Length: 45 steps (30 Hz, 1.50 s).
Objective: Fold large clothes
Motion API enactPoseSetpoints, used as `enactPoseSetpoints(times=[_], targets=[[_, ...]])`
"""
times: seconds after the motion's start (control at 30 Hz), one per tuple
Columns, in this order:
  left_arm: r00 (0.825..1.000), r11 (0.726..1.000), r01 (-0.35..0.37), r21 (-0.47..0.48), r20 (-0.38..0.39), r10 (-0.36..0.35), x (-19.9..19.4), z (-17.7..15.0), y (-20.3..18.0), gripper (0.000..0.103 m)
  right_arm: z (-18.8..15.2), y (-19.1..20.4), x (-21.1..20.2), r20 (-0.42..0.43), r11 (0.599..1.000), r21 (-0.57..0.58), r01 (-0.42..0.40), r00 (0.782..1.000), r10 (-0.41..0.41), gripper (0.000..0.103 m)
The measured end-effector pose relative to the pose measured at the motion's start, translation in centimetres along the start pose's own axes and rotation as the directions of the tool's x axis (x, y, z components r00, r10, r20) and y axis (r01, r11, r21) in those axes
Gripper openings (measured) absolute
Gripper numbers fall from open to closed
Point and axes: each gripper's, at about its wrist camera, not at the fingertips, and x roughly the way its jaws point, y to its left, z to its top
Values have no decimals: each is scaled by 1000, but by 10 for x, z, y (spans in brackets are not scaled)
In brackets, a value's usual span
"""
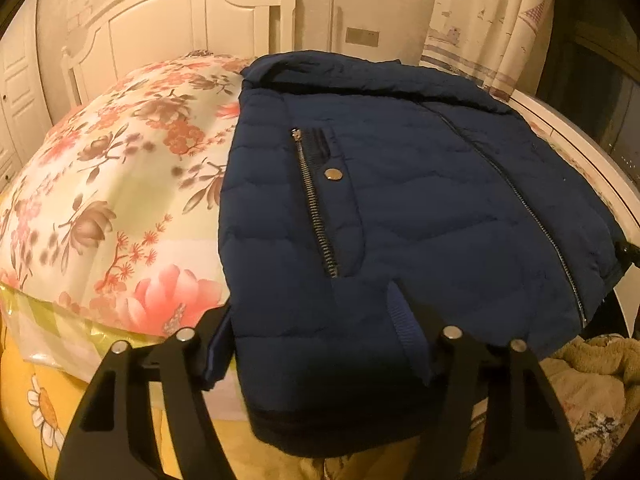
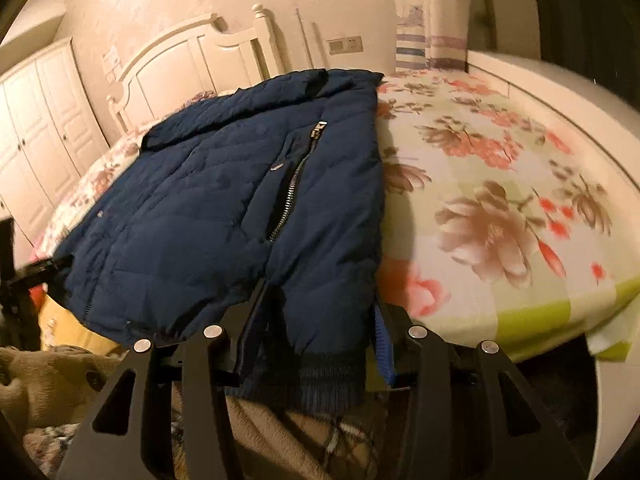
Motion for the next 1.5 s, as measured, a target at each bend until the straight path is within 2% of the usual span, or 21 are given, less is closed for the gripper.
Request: enactPoseSetpoints(times=[0.07, 0.17, 0.23, 0.3, 0.47, 0.6, 0.73, 0.83, 0.9, 1.07, 1.1, 1.13, 1.17, 1.2, 1.23, 1.27, 1.3, 1.33, 1.4, 1.47, 1.5], targets=[[1000, 1000, -2, 15, 12, 2, 1, 0, -3, 60, 1, 2, 3, 14, 1000, -18, 3, 1000, -2, 40], [999, 1000, 2, 16, 33, -2, 2, 3, -6, 40, -2, 3, 1, 47, 999, -34, 6, 999, -4, 28], [999, 999, -13, 29, 50, 11, -3, 4, -8, 22, -2, 7, -4, 68, 998, -60, 20, 998, -16, 23], [996, 997, -44, 61, 84, 38, -18, 5, -14, 16, -3, 13, -11, 88, 996, -85, 31, 996, -24, 20], [985, 998, 1, 61, 171, -11, -90, 5, -13, 13, -6, 10, -65, 157, 995, -95, 21, 988, -6, 18], [965, 994, 44, 98, 255, -68, -165, -4, -23, 13, -11, 16, -140, 243, 993, -120, 11, 970, 19, 18], [952, 993, 63, 102, 291, -90, -183, -1, -23, 14, -5, 19, -181, 319, 990, -143, 15, 947, 32, 18], [961, 997, 61, 42, 266, -70, -157, 26, -16, 19, 19, 27, -160, 337, 980, -188, 58, 942, 9, 18], [960, 995, 100, 28, 259, -104, -142, 52, -13, 20, 41, 35, -141, 343, 970, -226, 84, 939, -1, 19], [958, 978, 203, -50, 216, -188, -85, 150, 3, 22, 149, 45, -73, 320, 969, -244, 20, 945, 61, 19], [961, 971, 224, -85, 184, -206, -61, 179, 10, 22, 173, 47, -54, 304, 970, -243, 20, 951, 57, 19], [964, 966, 237, -106, 150, -220, -40, 198, 17, 22, 206, 47, -22, 244, 972, -237, -1, 968, 60, 19], [962, 949, 268, -165, 94, -255, -9, 221, 28, 23, 225, 45, -1, 197, 976, -215, -26, 978, 70, 20], [953, 919, 301, -255, 37, -302, 26, 240, 43, 25, 246, 38, 25, 142, 984, -162, -68, 986, 92, 22], [939, 888, 323, -327, -7, -344, 55, 251, 56, 28, 271, 23, 63, 52, 990, -63, -127, 990, 130, 23], [919, 851, 336, -404, -57, -390, 87, 260, 70, 30, 281, 14, 81, 7, 989, -10, -148, 989, 148, 25], [903, 821, 325, -470, -102, -416, 117, 266, 83, 34, 295, -3, 111, -50, 982, 82, -171, 983, 176, 38], [897, 808, 308, -503, -128, -422, 135, 266, 93, 39, 299, -12, 124, -65, 975, 115, -189, 978, 197, 45], [890, 801, 279, -530, -170, -423, 169, 266, 110, 50, 306, -36, 149, -77, 963, 171, -208, 972, 224, 73], [877, 799, 296, -523, -182, -444, 182, 268, 120, 56, 305, -55, 158, -72, 956, 193, -220, 969, 237, 84], [877, 807, 293, -513, -193, -441, 187, 273, 127, 57, 306, -63, 162, -70, 957, 195, -216, 970, 234, 84]])
